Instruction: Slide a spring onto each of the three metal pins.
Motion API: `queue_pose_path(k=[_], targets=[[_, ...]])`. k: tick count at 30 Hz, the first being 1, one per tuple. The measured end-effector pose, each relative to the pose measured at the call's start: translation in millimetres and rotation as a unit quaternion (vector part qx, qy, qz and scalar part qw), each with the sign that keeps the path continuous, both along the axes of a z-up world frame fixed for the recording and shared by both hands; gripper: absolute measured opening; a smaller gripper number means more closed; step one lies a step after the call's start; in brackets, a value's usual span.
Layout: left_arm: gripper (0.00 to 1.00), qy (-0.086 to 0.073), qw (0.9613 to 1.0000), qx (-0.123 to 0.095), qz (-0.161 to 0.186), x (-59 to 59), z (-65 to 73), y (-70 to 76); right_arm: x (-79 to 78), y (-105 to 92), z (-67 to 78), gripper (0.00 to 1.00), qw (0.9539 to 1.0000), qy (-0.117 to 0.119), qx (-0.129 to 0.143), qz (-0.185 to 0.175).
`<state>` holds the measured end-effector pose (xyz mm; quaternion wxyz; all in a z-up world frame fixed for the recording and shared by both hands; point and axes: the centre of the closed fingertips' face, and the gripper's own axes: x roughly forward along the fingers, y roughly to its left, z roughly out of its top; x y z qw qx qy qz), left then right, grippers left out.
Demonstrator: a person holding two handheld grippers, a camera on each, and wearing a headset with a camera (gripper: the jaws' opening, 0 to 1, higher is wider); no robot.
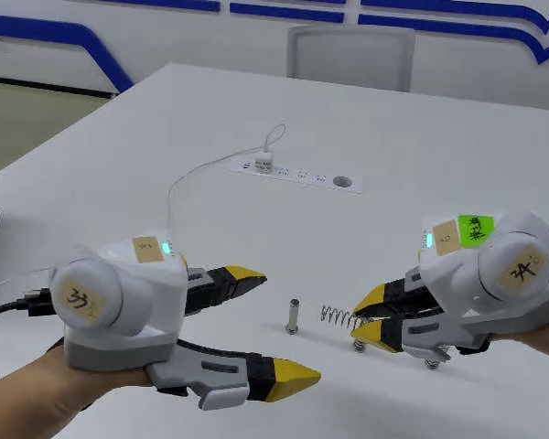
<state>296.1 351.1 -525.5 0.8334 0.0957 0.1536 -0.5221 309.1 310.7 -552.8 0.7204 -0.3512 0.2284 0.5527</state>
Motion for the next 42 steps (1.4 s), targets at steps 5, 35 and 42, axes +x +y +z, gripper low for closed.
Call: queue_pose_path(k=[5,35,42], targets=[[0.58,0.000,0.9997,0.017,-0.017,-6.9,-7.1,-11.8,-13.4,-2.3,-0.9,0.10,0.9971,-0.045,-0.032,0.053],[0.14,0.003,0.9987,0.015,-0.048,-22.2,-20.6,-38.2,-38.4,2.2,0.1,0.10,0.9932,-0.046,-0.019,0.105],[0.11,-0.045,0.9964,0.033,-0.063,-20.7,-16.1,-36.1,-38.0,4.1,2.7,0.10,0.9927,-0.051,-0.016,0.108]])
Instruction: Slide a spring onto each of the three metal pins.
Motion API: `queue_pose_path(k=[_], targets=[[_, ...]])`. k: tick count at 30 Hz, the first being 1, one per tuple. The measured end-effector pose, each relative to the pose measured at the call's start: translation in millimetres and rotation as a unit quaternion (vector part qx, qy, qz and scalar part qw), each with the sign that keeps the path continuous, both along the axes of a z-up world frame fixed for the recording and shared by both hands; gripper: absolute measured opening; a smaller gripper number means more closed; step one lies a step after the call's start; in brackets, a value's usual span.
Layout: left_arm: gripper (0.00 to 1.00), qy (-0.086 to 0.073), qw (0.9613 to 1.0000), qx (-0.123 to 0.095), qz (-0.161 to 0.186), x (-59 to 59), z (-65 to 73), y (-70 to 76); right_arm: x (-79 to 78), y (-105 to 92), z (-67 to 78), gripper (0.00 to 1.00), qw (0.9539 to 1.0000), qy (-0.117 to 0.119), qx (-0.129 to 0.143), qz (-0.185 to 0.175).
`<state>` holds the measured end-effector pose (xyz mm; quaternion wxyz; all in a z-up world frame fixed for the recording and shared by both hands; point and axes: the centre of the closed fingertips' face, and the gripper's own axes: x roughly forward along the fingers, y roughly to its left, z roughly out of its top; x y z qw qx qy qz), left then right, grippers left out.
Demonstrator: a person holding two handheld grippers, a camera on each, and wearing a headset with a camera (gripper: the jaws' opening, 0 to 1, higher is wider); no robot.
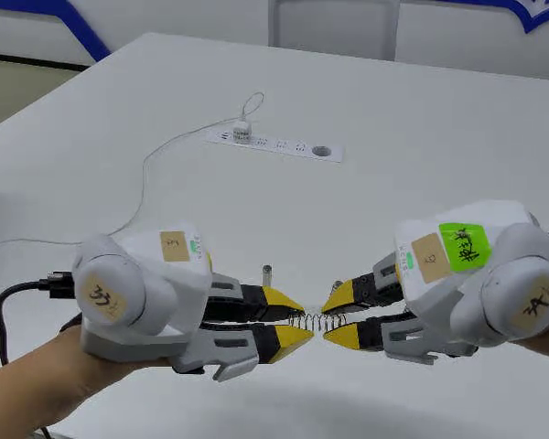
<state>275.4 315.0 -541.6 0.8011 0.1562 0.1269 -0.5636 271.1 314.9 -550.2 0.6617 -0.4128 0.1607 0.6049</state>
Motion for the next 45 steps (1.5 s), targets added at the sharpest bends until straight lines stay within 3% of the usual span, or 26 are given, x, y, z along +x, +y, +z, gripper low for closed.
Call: queue_pose_path(k=[1,4,9,15,20,24,34,37,45], targets=[[0.11,0.009,1.0000,0.000,-0.003,-3.3,-0.9,-0.7,-0.2,0.0,1.4,0.10,1.0000,0.000,-0.001,0.003],[0.10,0.001,0.9999,0.002,-0.014,-3.7,0.0,-1.4,-0.9,-0.2,2.5,0.10,0.9999,-0.002,-0.003,0.010],[0.10,0.003,0.9998,0.006,-0.019,-3.5,-0.1,-2.1,-0.5,-0.5,2.2,0.11,1.0000,-0.001,0.001,0.008],[0.10,0.007,0.9997,0.012,-0.022,-5.0,-3.1,-0.7,2.4,-4.5,3.5,0.16,0.9996,0.013,0.022,-0.015],[0.10,0.008,0.9997,0.005,-0.023,-6.5,-0.6,-0.9,3.8,-9.1,-2.6,0.16,0.9982,0.039,0.033,-0.030],[0.10,0.008,0.9997,-0.001,-0.022,-5.6,2.2,-0.4,2.0,-5.9,0.8,0.12,0.9963,0.058,0.054,-0.033],[0.10,0.003,0.9995,0.006,-0.030,-7.6,1.5,1.1,-1.8,-4.3,-1.1,0.11,0.9937,0.088,0.059,-0.037],[0.10,0.002,0.9995,0.007,-0.031,-7.2,1.3,1.4,-2.5,-4.1,1.5,0.10,0.9940,0.087,0.059,-0.031],[0.10,0.001,0.9994,0.008,-0.032,-7.7,1.9,2.4,-7.9,-0.6,20.8,0.10,0.9881,0.111,0.106,-0.012]])
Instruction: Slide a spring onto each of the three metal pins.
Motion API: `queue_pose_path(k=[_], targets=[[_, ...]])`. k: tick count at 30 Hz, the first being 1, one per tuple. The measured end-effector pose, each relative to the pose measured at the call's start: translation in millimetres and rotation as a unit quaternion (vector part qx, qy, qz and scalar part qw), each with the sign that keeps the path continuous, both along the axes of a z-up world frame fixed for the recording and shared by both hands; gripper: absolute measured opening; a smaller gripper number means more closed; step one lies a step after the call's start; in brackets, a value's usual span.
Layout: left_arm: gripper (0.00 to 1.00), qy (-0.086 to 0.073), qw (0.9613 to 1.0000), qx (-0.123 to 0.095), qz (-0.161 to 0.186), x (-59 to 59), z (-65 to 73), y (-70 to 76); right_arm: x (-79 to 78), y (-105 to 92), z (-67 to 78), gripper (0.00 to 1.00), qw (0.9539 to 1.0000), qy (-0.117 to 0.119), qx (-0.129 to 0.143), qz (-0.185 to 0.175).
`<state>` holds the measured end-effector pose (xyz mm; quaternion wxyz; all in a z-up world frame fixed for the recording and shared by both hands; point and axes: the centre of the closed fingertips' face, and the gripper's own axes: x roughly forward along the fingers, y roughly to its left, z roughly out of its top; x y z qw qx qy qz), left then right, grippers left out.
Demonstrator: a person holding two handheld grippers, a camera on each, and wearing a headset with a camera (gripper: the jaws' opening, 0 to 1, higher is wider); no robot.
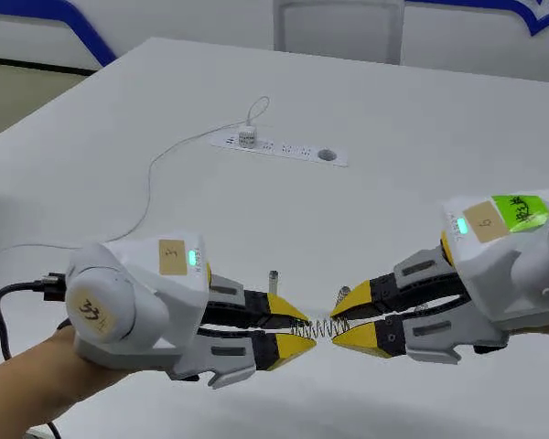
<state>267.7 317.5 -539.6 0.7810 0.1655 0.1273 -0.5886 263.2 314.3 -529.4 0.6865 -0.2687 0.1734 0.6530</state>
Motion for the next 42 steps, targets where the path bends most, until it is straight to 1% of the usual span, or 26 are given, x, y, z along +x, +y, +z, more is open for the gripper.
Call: queue_pose_path(k=[2,3,6,10,14,17,19,20,22,25,27,30,32,37,38,39,42], targets=[[0.10,-0.003,1.0000,0.002,0.001,0.6,-0.2,0.4,-0.2,1.9,3.0,0.10,1.0000,0.003,0.008,0.000],[0.10,-0.008,0.9999,0.006,0.002,1.2,-0.4,0.7,-0.8,3.0,4.7,0.10,0.9999,0.004,0.013,0.001],[0.10,-0.012,0.9998,0.013,0.000,1.3,-0.9,1.0,-1.8,7.1,9.5,0.10,0.9996,0.007,0.026,0.005],[0.10,-0.010,0.9999,0.009,0.003,2.9,1.1,2.2,-1.0,10.3,13.9,0.10,0.9993,0.004,0.038,0.004],[0.10,-0.007,0.9999,0.006,0.005,3.7,2.5,2.6,-0.7,12.2,16.4,0.10,0.9987,0.011,0.051,-0.001],[0.10,-0.009,0.9999,0.011,0.003,4.5,2.5,1.4,-0.6,14.4,19.6,0.10,0.9979,0.019,0.062,-0.004],[0.10,-0.009,0.9999,0.009,0.003,4.8,3.3,0.4,-1.7,19.1,27.1,0.10,0.9962,0.026,0.083,-0.004],[0.10,-0.010,0.9999,0.007,0.003,4.8,4.1,-0.3,-1.8,20.5,29.4,0.10,0.9959,0.025,0.086,-0.003],[0.10,-0.011,0.9999,0.005,0.005,5.4,5.0,-1.2,-2.0,23.2,31.6,0.10,0.9962,0.017,0.085,0.001],[0.10,-0.009,0.9999,0.002,0.007,5.4,5.4,-0.5,-2.1,24.6,31.9,0.10,0.9962,0.021,0.085,0.000],[0.10,-0.008,0.9999,-0.002,0.008,4.9,5.9,0.6,-2.5,26.1,32.9,0.10,0.9957,0.027,0.089,-0.001],[0.10,-0.003,0.9999,-0.007,0.008,3.2,6.7,0.2,-4.1,31.1,36.6,0.10,0.9935,0.041,0.107,-0.005],[0.10,-0.003,0.9999,-0.009,0.007,2.3,7.2,-0.2,-4.3,33.0,37.9,0.10,0.9928,0.045,0.111,-0.005],[0.10,-0.002,0.9999,-0.010,0.008,1.3,7.1,0.8,-4.8,37.2,38.6,0.10,0.9928,0.048,0.110,-0.007],[0.10,0.000,0.9999,-0.011,0.010,1.7,7.2,1.5,-3.1,37.6,38.7,0.10,0.9930,0.044,0.109,-0.012],[0.10,0.002,0.9999,-0.011,0.012,2.0,7.1,2.2,-3.8,38.1,38.3,0.10,0.9930,0.047,0.107,-0.012],[0.10,0.005,0.9998,-0.010,0.015,2.5,6.2,3.6,-2.0,39.6,37.3,0.09,0.9937,0.041,0.103,-0.015]])
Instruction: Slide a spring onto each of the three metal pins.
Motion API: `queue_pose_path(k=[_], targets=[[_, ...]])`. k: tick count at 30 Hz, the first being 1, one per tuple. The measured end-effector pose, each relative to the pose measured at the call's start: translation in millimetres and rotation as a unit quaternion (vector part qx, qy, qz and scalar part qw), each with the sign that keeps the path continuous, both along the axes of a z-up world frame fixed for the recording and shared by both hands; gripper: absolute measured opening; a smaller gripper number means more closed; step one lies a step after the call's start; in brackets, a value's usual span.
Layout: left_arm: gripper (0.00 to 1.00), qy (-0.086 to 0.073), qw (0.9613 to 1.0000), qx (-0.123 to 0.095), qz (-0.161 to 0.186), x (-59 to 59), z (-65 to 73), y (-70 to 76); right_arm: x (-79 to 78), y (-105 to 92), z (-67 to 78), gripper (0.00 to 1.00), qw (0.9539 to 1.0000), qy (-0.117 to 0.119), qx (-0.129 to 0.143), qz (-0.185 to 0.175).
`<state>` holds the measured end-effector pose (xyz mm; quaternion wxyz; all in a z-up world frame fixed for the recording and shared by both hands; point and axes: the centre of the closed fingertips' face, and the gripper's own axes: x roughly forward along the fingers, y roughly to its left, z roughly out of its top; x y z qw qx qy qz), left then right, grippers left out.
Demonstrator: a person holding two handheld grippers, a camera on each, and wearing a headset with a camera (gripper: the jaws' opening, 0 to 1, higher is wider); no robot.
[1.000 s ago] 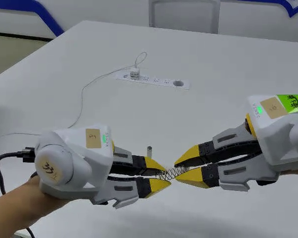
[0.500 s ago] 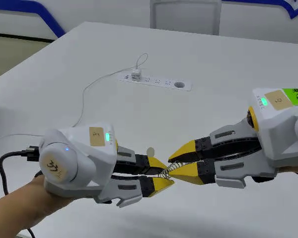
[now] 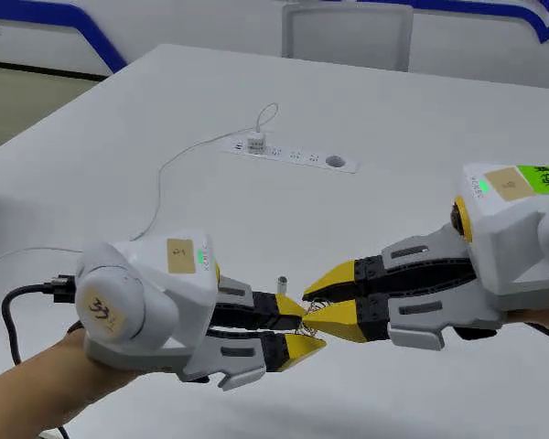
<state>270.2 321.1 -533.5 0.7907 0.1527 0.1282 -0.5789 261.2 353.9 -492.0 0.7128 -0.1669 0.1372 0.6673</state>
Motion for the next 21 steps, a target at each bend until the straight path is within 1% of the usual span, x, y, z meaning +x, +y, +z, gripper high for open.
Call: queue_pose_path(k=[2,4,6,8,10,11,13,15,17,18,20,21], targets=[[0.10,0.008,0.9999,-0.003,0.006,1.0,-0.2,1.6,2.5,0.7,0.3,0.09,1.0000,-0.001,-0.001,-0.005],[0.11,0.009,0.9998,-0.009,0.013,3.1,1.0,3.1,5.4,1.5,1.6,0.09,1.0000,0.000,0.001,-0.009],[0.11,0.016,0.9996,-0.014,0.020,4.8,1.9,4.6,8.6,3.0,3.2,0.09,0.9999,0.000,0.002,-0.013],[0.12,0.012,0.9995,-0.015,0.024,6.5,2.9,6.0,10.5,4.3,4.1,0.09,0.9999,-0.002,0.000,-0.014],[0.14,0.002,0.9995,-0.008,0.032,9.9,2.3,10.3,14.2,6.2,7.1,0.09,0.9998,-0.007,0.001,-0.017],[0.15,0.001,0.9993,-0.007,0.035,10.9,2.0,12.7,17.4,7.6,9.7,0.09,0.9998,-0.009,0.004,-0.020],[0.18,0.004,0.9991,-0.010,0.040,12.3,2.1,16.5,21.2,9.8,13.6,0.09,0.9996,-0.009,0.008,-0.024],[0.23,0.001,0.9989,-0.011,0.046,14.2,2.1,21.0,26.1,12.3,15.7,0.09,0.9995,-0.016,0.005,-0.026],[0.28,0.000,0.9984,-0.011,0.056,17.7,0.8,27.4,32.0,14.6,18.6,0.09,0.9993,-0.018,0.007,-0.032],[0.32,0.000,0.9981,-0.008,0.061,19.4,-0.6,31.6,36.4,15.1,19.6,0.09,0.9991,-0.019,0.006,-0.036],[0.36,0.001,0.9976,-0.005,0.069,21.6,-2.1,38.2,44.8,14.6,19.7,0.09,0.9987,-0.025,0.002,-0.045],[0.38,0.002,0.9973,-0.004,0.074,23.1,-2.7,42.9,50.9,14.3,19.2,0.09,0.9984,-0.024,-0.001,-0.051]])
